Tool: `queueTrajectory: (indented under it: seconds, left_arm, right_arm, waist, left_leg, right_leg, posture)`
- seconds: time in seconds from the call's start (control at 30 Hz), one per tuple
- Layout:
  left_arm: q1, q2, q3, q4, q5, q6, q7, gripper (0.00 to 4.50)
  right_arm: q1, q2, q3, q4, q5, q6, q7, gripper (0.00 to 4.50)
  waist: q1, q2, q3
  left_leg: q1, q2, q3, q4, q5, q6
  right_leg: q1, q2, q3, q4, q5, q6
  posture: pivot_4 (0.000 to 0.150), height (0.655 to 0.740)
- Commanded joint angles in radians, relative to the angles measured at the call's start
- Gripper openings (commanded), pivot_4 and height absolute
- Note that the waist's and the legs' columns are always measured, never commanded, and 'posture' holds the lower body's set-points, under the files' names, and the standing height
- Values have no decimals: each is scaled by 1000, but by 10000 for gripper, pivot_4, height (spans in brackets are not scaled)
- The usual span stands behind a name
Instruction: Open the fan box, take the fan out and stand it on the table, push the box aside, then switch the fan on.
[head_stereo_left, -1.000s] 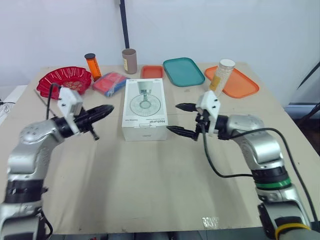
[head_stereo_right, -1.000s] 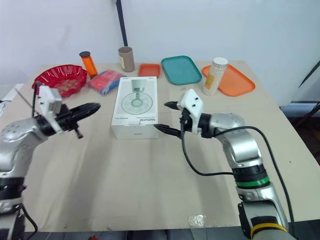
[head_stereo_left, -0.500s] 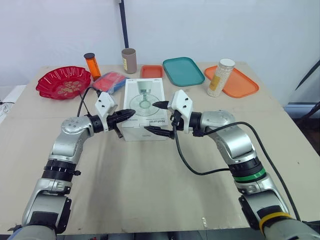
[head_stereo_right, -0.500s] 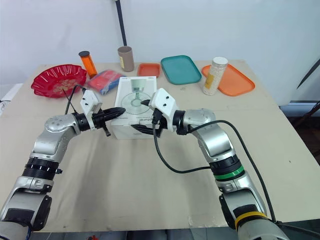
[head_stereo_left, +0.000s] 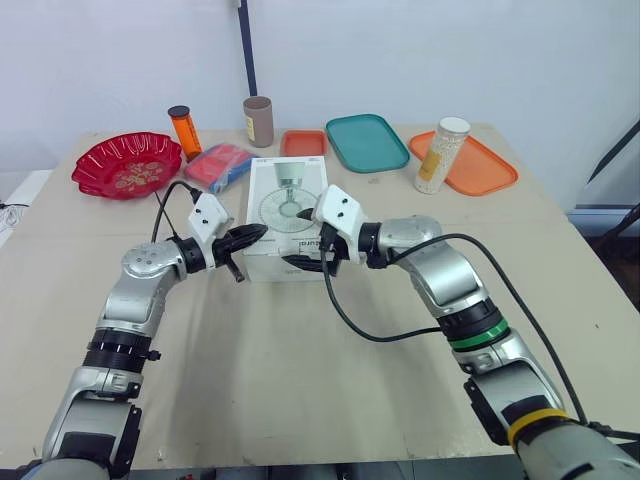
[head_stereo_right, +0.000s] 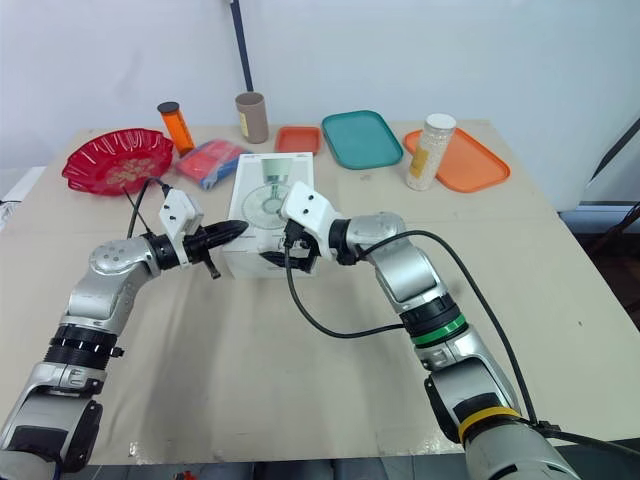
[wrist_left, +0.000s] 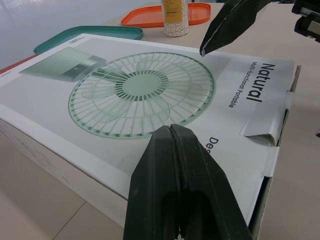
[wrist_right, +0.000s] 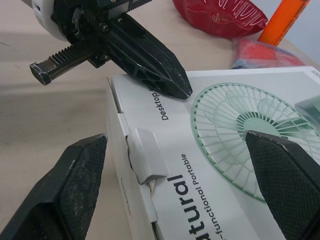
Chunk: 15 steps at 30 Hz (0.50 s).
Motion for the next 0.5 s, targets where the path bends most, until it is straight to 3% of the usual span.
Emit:
queueTrajectory:
  seconds: [0.03,0.5]
  left_arm:
    - [9,0,30,-42,-7,-1,14,864]
    - [23,-1,25,-58,-7,2,22,864]
  right_arm:
    - [-26,2,-4,-2,-18,1,-8,45000]
    - [-35,37,-49,24,-12,76,-35,45000]
  waist:
    - [0,0,0]
    - [0,0,0]
  left_leg:
    - [0,0,0,0,0,0]
    - [0,0,0,0,0,0]
  right_leg:
    - [0,0,0,0,0,0]
    - [0,0,0,0,0,0]
  posture:
    - [1500,7400]
    - [1500,7400]
